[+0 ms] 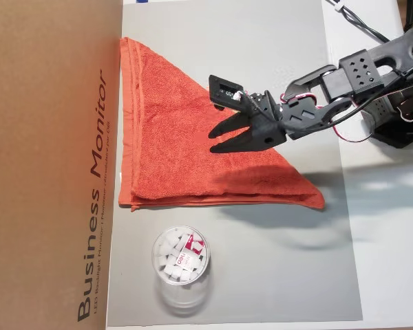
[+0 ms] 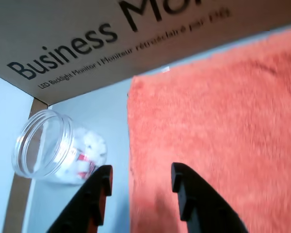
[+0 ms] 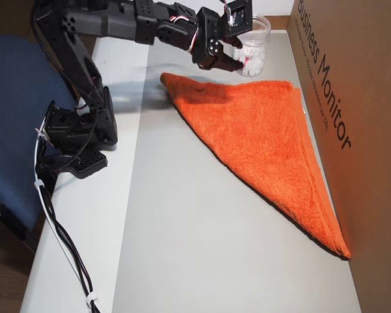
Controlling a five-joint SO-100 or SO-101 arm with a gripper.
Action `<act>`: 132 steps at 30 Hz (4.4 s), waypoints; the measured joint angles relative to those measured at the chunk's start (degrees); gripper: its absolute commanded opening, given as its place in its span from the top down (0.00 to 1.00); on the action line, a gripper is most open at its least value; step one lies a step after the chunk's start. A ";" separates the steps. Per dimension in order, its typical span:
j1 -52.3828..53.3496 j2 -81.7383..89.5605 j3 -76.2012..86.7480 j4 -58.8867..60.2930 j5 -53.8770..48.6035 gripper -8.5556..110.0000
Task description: Fold the blanket.
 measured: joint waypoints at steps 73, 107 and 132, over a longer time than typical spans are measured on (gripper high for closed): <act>-5.63 25.58 11.16 54.49 -54.76 0.83; -22.32 7.82 8.17 48.87 -85.78 0.79; -27.25 -7.21 7.82 38.14 -85.69 0.79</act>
